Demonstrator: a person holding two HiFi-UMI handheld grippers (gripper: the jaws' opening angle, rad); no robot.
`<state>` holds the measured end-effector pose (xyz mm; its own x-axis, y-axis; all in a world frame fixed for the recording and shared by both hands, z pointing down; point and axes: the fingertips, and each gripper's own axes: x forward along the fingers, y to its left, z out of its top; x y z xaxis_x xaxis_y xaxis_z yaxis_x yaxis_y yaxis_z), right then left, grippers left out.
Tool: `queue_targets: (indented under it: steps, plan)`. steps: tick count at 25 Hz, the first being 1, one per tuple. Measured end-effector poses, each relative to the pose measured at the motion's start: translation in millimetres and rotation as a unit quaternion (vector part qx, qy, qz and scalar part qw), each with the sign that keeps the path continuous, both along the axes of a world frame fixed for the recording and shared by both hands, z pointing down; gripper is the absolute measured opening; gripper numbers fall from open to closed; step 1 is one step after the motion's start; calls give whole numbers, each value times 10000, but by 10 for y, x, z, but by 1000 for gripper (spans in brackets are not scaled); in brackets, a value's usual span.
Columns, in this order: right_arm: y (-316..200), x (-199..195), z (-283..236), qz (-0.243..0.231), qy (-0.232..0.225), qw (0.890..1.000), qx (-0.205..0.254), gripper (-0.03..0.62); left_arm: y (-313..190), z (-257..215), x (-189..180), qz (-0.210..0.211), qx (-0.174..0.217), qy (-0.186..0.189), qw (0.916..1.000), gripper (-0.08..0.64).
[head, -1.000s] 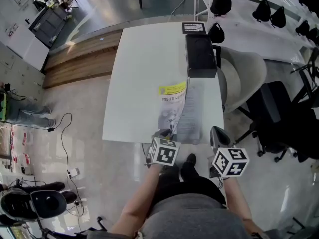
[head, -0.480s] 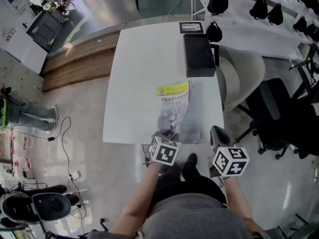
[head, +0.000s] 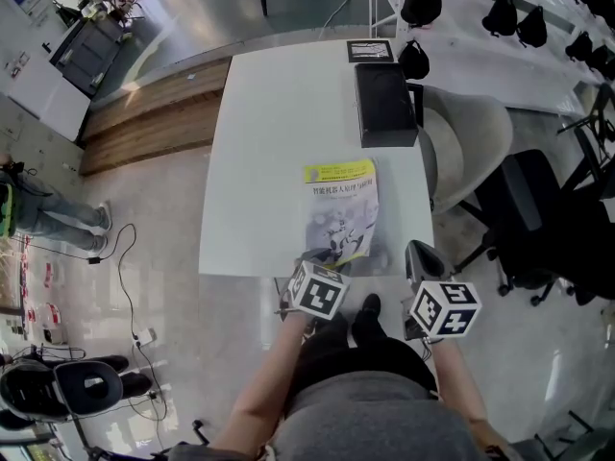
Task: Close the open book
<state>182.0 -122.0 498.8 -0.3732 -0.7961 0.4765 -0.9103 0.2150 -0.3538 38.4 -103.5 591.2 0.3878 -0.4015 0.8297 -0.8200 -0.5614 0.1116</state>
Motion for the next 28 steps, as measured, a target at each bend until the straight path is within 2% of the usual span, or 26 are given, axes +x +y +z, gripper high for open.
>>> queue_targets:
  steps: [6, 11, 18, 28]
  plan:
    - [-4, 0, -20, 28, 1, 10000, 7, 5, 45, -12, 50, 203, -55, 89, 9997, 213]
    - [-2, -19, -33, 39, 5, 10000, 24, 5, 82, -18, 55, 353, -93, 176, 9992, 224]
    - [-28, -54, -49, 16, 12, 10000, 57, 5, 120, -125, 115, 329, -188, 710, 9968, 225]
    - [-56, -126, -56, -32, 6, 10000, 83, 5, -30, -479, 126, 146, 173, 1285, 9915, 224]
